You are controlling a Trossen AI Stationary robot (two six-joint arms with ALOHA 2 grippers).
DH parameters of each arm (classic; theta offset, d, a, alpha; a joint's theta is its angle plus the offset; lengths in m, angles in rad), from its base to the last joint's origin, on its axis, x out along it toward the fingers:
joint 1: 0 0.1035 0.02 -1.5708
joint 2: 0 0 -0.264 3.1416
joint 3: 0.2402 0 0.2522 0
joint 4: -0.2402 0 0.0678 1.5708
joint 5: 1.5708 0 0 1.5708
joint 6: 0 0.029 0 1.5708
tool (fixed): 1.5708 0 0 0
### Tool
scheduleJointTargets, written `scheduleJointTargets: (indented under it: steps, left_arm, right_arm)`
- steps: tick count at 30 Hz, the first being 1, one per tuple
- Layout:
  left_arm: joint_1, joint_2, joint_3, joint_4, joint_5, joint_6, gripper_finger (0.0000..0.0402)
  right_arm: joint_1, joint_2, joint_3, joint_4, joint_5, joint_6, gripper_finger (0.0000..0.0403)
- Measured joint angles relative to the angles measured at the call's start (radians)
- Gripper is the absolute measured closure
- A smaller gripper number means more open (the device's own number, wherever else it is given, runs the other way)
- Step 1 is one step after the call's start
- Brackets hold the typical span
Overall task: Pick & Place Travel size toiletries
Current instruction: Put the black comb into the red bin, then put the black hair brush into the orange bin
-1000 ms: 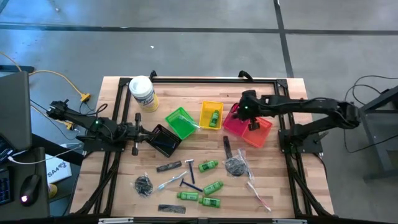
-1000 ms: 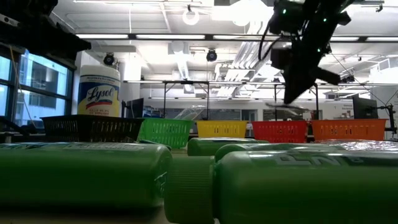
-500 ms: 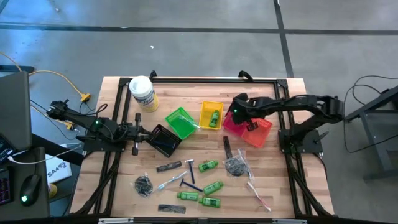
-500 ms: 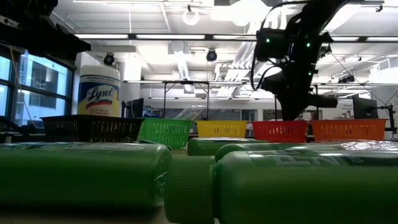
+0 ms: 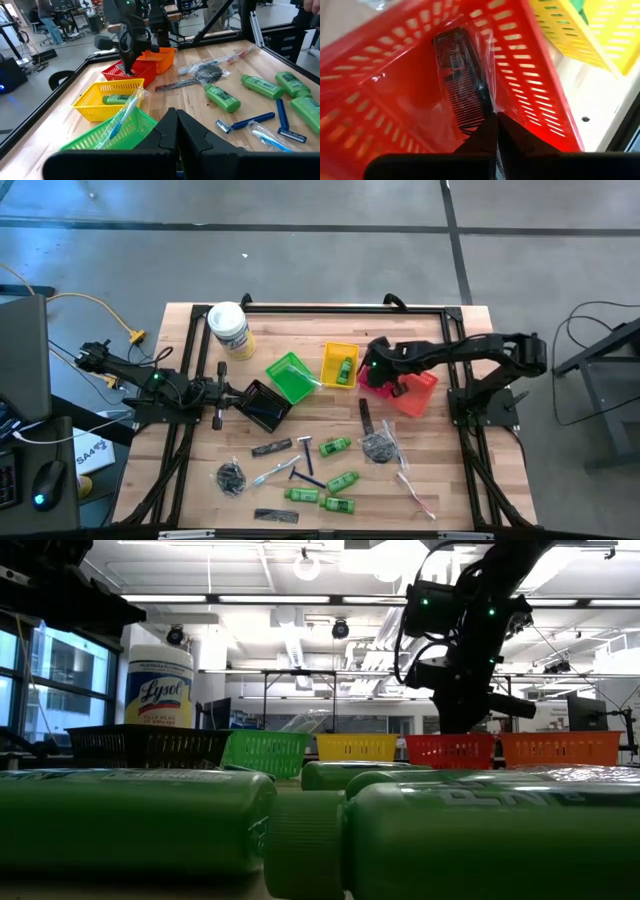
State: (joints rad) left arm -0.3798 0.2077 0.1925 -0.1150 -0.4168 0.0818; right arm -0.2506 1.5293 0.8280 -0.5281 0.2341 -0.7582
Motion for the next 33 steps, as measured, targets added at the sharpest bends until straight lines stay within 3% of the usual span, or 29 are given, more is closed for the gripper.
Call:
scheduleJointTargets:
  steps: [9,18,21,27,33]
  left_arm:
    - [0.0,0.0,0.0,0.0,0.0,-0.043,0.0402]
    - [0.0,0.0,0.0,-0.02,0.0,-0.034,0.0402]
    - [0.0,0.0,0.0,-0.019,0.001,-0.041,0.0402]
    - [0.0,0.0,0.0,-0.017,0.001,-0.045,0.0402]
    - [0.0,0.0,0.0,-0.018,0.001,-0.044,0.0402]
  right_arm:
    - [-0.003,0.057,0.0,0.017,-0.082,0.036,0.0401]
    - [-0.007,0.056,0.0,0.027,-0.075,0.053,0.0395]
    - [0.001,0.032,0.0,0.031,-0.078,0.076,0.0369]
    - [0.055,-0.015,0.0,0.031,0.072,0.088,0.0285]
    - [0.128,-0.109,0.0,0.032,0.106,0.084,0.0226]
